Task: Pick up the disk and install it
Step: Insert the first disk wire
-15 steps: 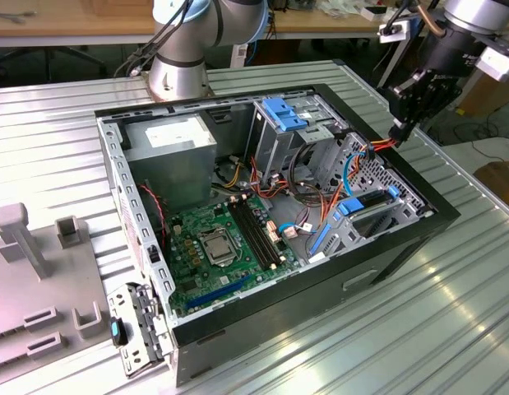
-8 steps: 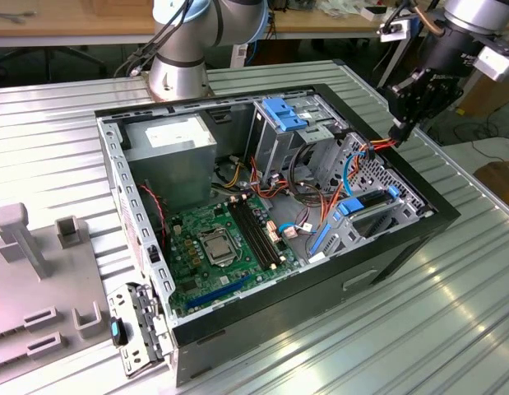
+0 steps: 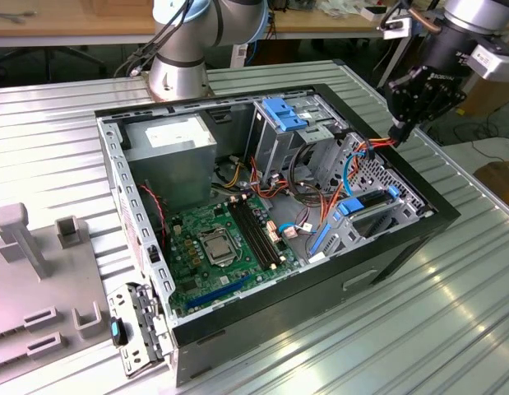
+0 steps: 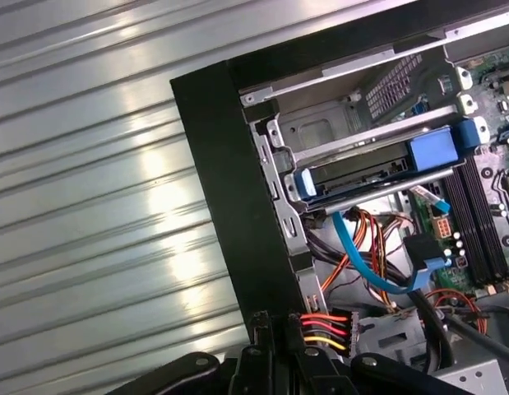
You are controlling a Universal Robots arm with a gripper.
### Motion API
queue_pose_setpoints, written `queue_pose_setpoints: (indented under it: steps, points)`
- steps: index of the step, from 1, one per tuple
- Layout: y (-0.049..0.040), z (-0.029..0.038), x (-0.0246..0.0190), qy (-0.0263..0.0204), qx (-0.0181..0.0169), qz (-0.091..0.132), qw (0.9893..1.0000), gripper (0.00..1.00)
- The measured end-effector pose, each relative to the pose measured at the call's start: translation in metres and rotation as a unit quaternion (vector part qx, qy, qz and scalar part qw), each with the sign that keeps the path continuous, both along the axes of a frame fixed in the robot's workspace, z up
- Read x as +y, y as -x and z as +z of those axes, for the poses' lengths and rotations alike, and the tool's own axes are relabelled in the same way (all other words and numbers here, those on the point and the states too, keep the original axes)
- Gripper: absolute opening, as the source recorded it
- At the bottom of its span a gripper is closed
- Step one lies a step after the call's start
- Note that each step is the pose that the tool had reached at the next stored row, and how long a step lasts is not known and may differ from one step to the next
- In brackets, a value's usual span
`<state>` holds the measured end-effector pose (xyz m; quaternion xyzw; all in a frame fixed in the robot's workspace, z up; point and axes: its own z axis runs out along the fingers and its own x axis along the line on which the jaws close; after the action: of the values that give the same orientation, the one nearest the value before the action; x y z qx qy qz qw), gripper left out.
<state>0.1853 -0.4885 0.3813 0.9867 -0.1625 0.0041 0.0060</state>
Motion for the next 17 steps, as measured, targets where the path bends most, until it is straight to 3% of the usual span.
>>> queue_pose_setpoints:
  steps: [6, 7, 10, 15, 17]
  points:
    - [0.0000, -0.0003, 0.0000, 0.0001, 0.0035, -0.042, 0.9991, 0.16]
    - [0.0000, -0.0003, 0.0000, 0.0001, 0.0044, -0.055, 0.9985, 0.16]
    - [0.0000, -0.0005, 0.0000, -0.0001, 0.0047, -0.103, 0.9946, 0.16]
    - [0.0196, -0.0006, -0.0012, -0.0002, 0.0048, -0.105, 0.9945, 0.16]
    - [0.0199, -0.0006, -0.0159, -0.0003, 0.0048, -0.105, 0.9945, 0.16]
